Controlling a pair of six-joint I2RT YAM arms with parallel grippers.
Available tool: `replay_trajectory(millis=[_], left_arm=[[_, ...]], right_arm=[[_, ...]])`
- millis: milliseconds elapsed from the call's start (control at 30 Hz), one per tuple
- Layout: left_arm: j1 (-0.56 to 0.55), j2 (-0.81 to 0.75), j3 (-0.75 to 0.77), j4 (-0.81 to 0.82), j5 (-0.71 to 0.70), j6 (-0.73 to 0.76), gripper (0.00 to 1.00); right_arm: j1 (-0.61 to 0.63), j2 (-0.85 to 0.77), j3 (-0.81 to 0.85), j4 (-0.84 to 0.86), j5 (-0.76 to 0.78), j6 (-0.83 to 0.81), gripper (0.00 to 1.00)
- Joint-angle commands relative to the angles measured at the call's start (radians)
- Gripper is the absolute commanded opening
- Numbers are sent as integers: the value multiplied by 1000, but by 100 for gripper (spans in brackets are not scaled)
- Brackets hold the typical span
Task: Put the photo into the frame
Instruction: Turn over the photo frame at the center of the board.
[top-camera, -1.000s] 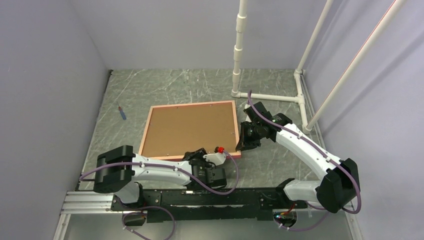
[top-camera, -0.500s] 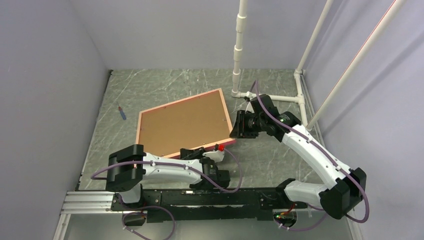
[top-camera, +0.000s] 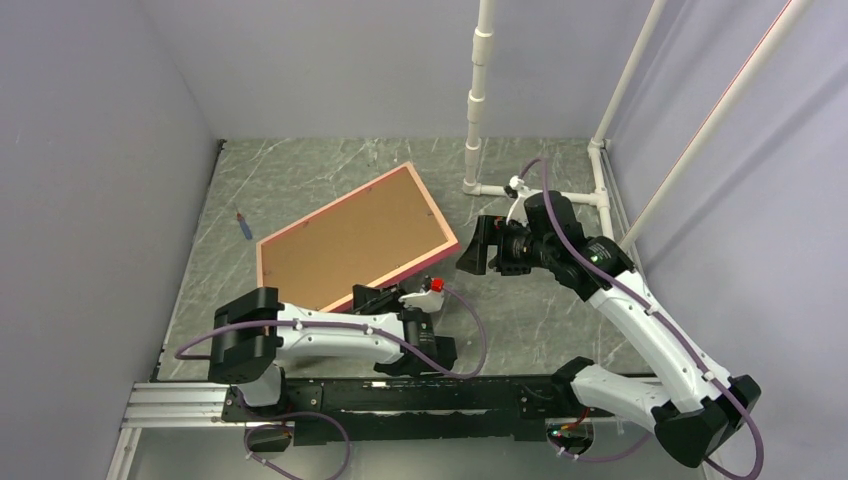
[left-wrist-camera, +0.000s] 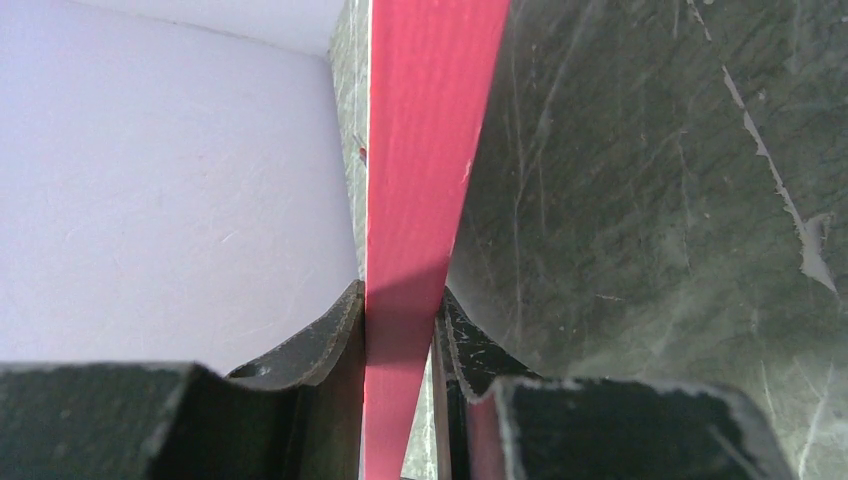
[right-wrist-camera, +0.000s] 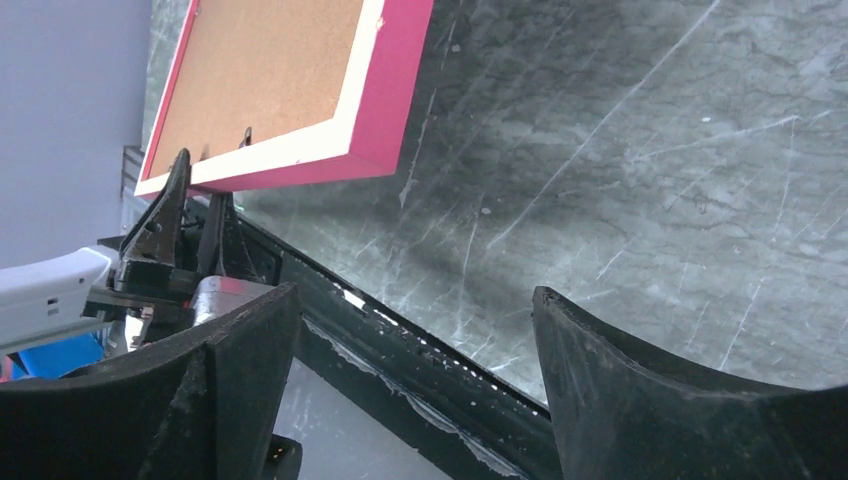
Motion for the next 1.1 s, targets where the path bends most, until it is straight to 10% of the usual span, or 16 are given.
replay_trajectory(millis=[0, 367, 1067], left_arm=[[-22, -75, 39, 72, -66, 39, 0], [-17, -363, -174, 712, 283, 646, 0], [10, -477, -12, 599, 467, 813, 0]], right_arm=[[-6, -30, 27, 46, -8, -28, 87], [-26, -65, 22, 70, -31, -76, 90], [-35, -270, -62, 317, -290, -360, 100]])
